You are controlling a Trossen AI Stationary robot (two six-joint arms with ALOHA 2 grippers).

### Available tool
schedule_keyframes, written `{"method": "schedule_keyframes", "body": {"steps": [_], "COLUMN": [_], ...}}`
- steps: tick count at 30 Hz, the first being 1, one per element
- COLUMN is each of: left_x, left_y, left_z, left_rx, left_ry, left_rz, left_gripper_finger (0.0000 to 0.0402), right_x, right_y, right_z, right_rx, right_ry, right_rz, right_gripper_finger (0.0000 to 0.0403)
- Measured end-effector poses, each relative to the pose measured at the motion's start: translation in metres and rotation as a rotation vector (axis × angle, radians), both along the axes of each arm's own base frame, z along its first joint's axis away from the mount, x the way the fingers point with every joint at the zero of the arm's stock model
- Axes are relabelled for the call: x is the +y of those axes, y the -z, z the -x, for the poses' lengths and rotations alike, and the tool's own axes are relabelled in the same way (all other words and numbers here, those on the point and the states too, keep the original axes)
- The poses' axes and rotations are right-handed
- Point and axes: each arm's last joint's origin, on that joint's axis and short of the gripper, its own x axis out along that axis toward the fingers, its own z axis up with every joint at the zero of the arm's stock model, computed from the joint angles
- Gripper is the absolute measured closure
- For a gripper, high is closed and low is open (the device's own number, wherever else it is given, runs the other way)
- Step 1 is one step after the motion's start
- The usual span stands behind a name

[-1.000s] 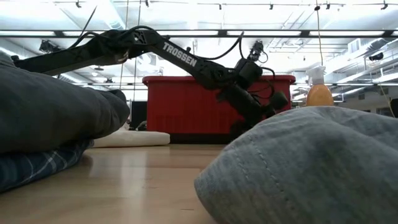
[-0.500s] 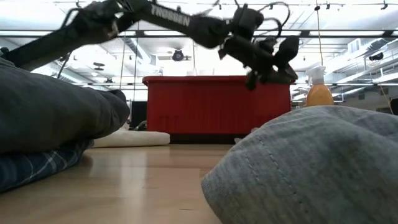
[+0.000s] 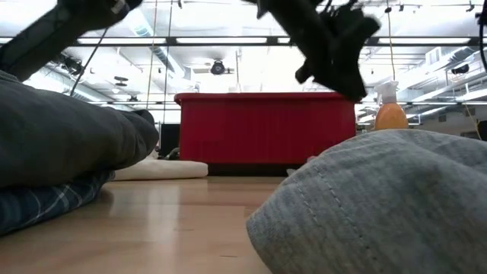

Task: Fold Laundry from Bin
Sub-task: Fold the light gray t-shirt

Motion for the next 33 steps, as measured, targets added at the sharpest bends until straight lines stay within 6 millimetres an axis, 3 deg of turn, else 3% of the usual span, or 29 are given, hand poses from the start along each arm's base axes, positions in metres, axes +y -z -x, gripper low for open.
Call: {"method": "schedule_keyframes", "body": {"steps": [5, 9, 13, 15, 18, 22, 27, 33], "left_x": [-0.023, -0.039, -0.051, -0.056, -0.067, -0.078, -0.08, -0.084], "left_y": [-0.007, -0.007, 0.009, 0.01, 0.024, 0.052, 0.07, 0.078], "left_z": [0.027, 0.059, 0.084, 0.087, 0.087, 0.08, 0.07, 0.065], "left_rx": [0.038, -0.083, -0.239, -0.313, -0.287, -0.223, -0.231, -0.243], "left_ry": [0.027, -0.025, -0.014, 0.068, 0.153, 0.157, 0.157, 0.197], "left_rz": [0.014, 0.079, 0.196, 0.274, 0.347, 0.387, 0.51, 0.582], "left_gripper_finger": [0.0277, 0.0277, 0.0277, 0.0277, 0.0277, 0.0277, 0.0277, 0.0277], "right_x": [-0.018, -0.035, -0.052, -0.061, -0.073, -0.089, -0.108, -0.142], "right_y": [0.005, 0.012, 0.016, 0.016, 0.016, 0.015, 0.014, 0.017], "right_z": [0.007, 0.009, 0.006, 0.004, -0.003, -0.013, -0.031, -0.061], "right_rx": [-0.022, -0.055, -0.091, -0.094, -0.081, -0.073, -0.081, -0.117], "right_ry": [-0.049, -0.046, -0.016, -0.004, 0.014, 0.089, 0.107, 0.159], "right_rz": [0.0, 0.032, 0.063, 0.098, 0.165, 0.2, 0.193, 0.174], "right_gripper_finger": [0.0319, 0.0319, 0.0319, 0.0319, 0.0319, 0.0319, 0.0319, 0.0319]}}
